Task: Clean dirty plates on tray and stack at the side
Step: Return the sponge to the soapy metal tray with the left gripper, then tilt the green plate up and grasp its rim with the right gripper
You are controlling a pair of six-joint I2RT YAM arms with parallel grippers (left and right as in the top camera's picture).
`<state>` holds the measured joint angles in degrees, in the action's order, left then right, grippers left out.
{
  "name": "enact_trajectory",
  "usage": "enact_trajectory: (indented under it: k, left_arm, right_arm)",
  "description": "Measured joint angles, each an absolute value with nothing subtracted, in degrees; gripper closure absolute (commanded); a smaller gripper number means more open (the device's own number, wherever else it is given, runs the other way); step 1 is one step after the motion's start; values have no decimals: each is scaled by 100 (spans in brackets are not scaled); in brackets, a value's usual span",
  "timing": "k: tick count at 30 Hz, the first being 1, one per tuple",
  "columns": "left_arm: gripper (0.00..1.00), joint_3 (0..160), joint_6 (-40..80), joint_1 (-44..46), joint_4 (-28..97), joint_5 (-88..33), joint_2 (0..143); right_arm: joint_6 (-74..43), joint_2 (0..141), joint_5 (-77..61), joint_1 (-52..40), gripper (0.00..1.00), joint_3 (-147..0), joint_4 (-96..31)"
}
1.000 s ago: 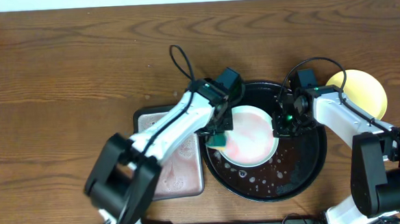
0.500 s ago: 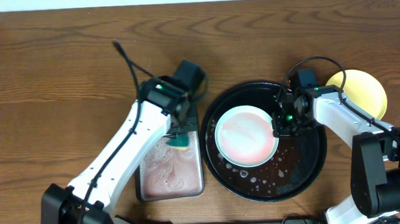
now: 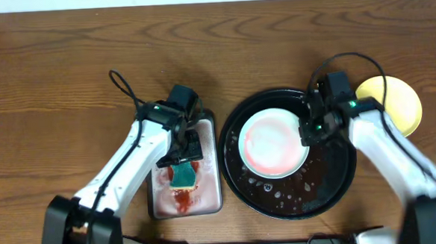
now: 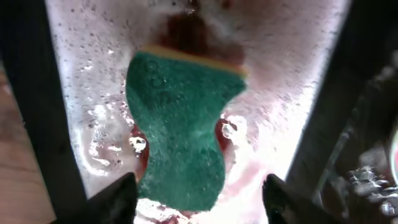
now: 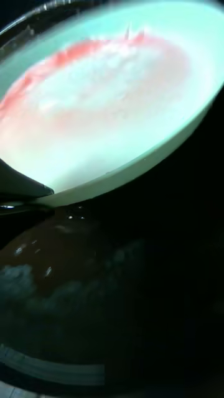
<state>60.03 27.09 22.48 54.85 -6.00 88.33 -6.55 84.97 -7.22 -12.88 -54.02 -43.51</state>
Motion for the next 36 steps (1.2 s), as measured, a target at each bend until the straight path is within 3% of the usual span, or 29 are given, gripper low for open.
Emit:
enact_trajectory:
  k: [9, 10, 28, 36]
  left_arm:
    - [22, 6003, 2692, 2226, 5494, -908, 7804]
    - [16, 6003, 2692, 2228, 5496, -913, 7754]
    - [15, 6003, 2692, 2226, 5492, -939, 7719]
    - [15, 6003, 2692, 2226, 5494, -963, 7719]
  right_arm:
    - [-888, 7039, 1651, -2451, 99, -5402, -4816]
    - [-915, 6965, 1935, -2569, 99, -5402, -4831]
    - [-1028, 6571, 5621, -5179, 99, -5402, -5312]
    - [-1028, 6571, 6348, -5623, 99, -5402, -5325]
